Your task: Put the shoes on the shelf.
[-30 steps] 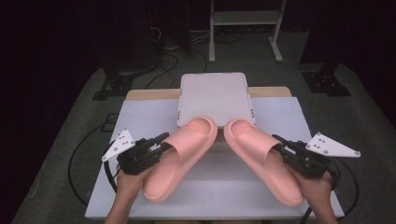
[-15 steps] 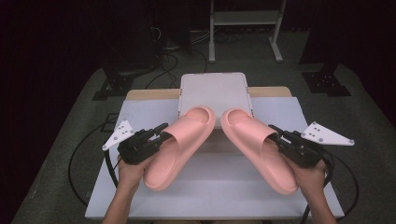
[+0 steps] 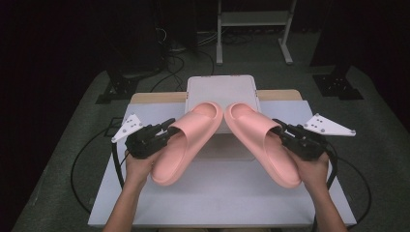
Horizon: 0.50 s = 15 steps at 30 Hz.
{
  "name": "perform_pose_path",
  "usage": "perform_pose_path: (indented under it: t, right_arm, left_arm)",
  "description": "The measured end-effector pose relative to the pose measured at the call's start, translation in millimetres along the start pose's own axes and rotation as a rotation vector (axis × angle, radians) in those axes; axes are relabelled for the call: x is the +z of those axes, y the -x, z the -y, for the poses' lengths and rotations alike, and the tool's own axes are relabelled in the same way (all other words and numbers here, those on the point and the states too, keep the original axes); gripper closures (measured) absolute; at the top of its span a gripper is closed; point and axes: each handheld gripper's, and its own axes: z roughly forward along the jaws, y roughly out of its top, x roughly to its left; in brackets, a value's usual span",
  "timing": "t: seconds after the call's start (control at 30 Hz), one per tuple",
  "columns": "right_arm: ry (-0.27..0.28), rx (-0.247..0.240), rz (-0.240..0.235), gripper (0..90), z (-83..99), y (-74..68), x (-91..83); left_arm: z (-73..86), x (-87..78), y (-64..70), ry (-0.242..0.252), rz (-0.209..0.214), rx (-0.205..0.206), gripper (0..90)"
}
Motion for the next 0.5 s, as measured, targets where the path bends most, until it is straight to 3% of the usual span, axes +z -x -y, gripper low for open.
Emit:
perform_pose_path:
  t: [0.5]
  right_arm:
    - [0.002,0.006,0.020,77.9,-12.6,11.3,14.4]
  left_arm:
    - [-9.1,18.7,-11.3,-0.008,-0.014,0.002,69.0]
